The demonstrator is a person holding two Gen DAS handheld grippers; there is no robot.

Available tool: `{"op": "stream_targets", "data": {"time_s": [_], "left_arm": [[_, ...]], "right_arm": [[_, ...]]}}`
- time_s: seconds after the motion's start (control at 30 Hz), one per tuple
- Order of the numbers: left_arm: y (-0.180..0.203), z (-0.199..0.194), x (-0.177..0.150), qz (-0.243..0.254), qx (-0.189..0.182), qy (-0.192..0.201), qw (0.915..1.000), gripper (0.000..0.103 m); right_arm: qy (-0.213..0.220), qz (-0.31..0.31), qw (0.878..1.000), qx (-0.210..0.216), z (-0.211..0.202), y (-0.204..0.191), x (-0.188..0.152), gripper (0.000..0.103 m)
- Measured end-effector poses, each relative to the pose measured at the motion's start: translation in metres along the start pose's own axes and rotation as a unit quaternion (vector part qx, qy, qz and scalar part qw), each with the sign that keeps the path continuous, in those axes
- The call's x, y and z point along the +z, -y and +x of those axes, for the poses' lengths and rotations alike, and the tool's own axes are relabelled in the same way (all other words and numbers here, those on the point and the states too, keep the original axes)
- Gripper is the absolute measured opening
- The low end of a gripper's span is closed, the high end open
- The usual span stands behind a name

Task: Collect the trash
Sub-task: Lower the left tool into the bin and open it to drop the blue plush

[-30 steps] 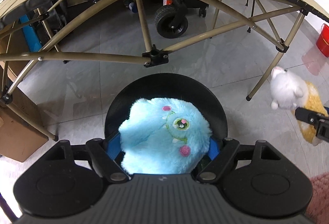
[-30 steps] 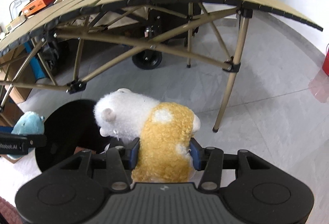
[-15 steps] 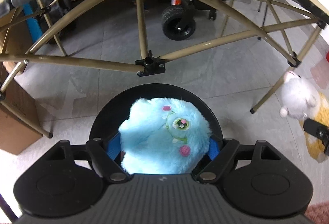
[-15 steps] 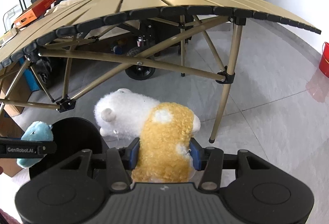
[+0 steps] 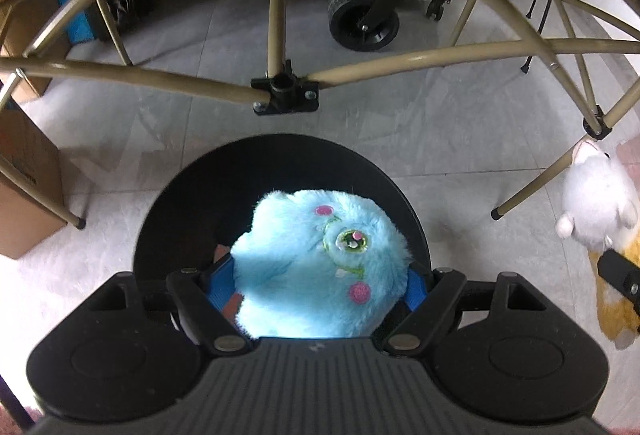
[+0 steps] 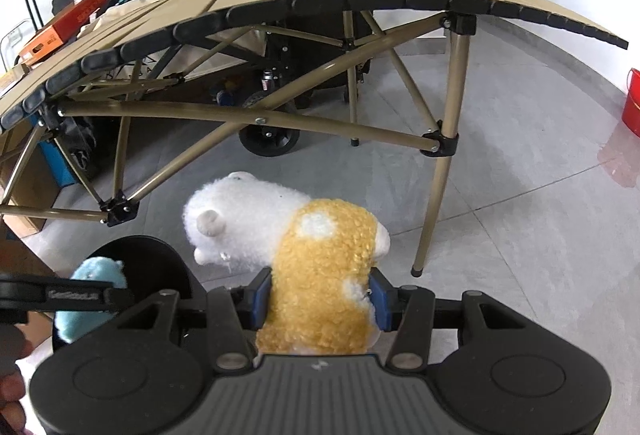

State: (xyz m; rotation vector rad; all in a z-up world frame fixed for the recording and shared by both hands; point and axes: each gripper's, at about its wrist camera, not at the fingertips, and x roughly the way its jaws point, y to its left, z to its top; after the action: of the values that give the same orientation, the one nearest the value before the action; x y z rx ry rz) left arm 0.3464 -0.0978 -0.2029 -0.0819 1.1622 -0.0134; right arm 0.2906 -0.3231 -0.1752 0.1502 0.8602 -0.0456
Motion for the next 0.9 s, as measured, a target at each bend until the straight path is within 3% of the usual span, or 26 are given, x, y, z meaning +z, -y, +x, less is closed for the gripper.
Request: {"op": "stream_targets", "data": {"time_s": [0.57,0.73,0.8,0.9], "left_arm": [[0.006,0.04,-0.003,-0.009,0.029,-0.053,0.9981,0.081],[0.005,0.041,-0.001,-0.011,0.032,-0.056,0.9979,0.09],[0.005,0.042,-0.001,-0.012,0.036,-0.055,0.9977,0.102],[0.007,0.039,-0.002,-0.012,0.042,-0.05,0.9978,0.103]], "right_arm": [[-0.008,-0.01,1.0,0.0,0.006,0.001,-0.001,0.048],[-0.007,-0.01,1.0,-0.002,0.006,0.001,-0.001,0.048],[-0.006,-0.01,1.0,-0.003,0.005,0.002,-0.001,0.048],[-0.006,-0.011,1.0,-0.003,0.005,0.003,-0.001,0.048]]}}
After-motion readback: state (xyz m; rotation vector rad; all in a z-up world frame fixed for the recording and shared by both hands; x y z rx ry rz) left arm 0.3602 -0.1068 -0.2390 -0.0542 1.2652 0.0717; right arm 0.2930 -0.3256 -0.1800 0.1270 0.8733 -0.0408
